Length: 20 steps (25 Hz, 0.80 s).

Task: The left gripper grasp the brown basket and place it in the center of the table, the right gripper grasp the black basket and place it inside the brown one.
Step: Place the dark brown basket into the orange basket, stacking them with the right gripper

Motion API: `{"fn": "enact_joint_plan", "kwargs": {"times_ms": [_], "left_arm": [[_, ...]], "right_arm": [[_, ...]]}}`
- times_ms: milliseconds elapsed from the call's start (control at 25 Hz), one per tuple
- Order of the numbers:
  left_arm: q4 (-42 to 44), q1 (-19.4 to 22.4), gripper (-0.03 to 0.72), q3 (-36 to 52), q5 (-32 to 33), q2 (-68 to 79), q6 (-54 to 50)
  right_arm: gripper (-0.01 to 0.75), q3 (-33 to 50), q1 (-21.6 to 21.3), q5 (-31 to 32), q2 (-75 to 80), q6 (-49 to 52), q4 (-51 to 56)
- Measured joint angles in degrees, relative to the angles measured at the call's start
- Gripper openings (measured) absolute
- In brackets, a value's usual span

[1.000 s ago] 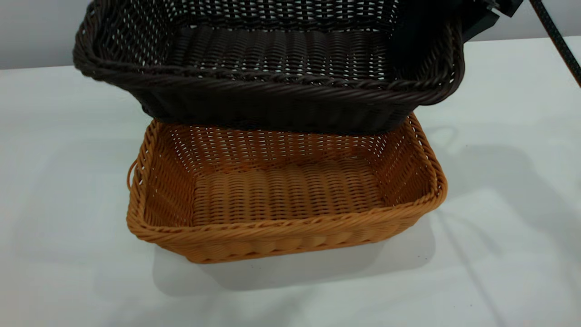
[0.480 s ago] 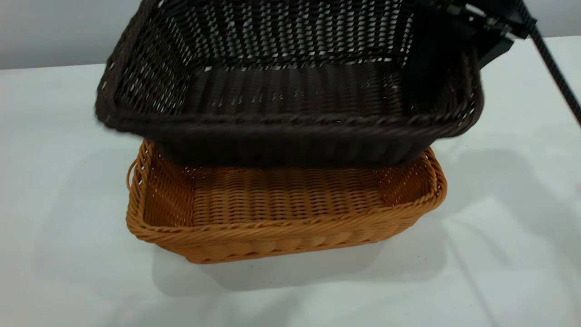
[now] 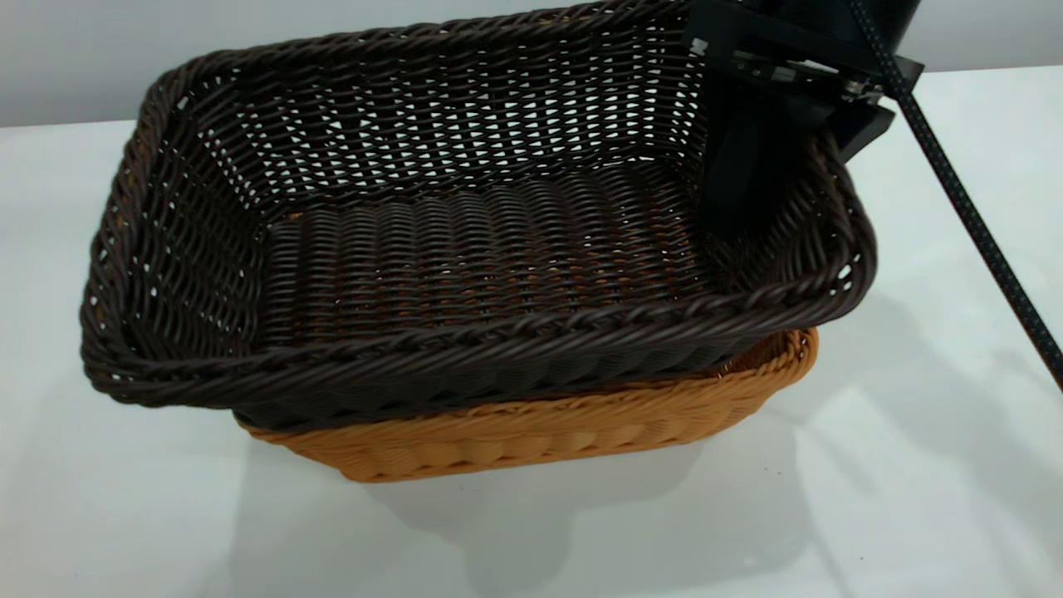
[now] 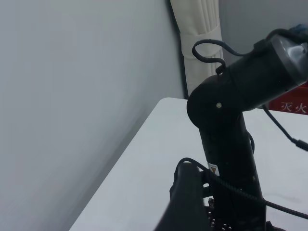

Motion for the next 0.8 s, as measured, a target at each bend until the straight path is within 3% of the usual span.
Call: {"fn": "enact_joint_plan", "kwargs": {"times_ms": [800], "left_arm": [[-0.55,0.05,0.545,0.00,0.94,0.00,0.00]], "right_arm": [[0.283,0.00,0.00,-0.70,1.15,2.78,4.12]]}}
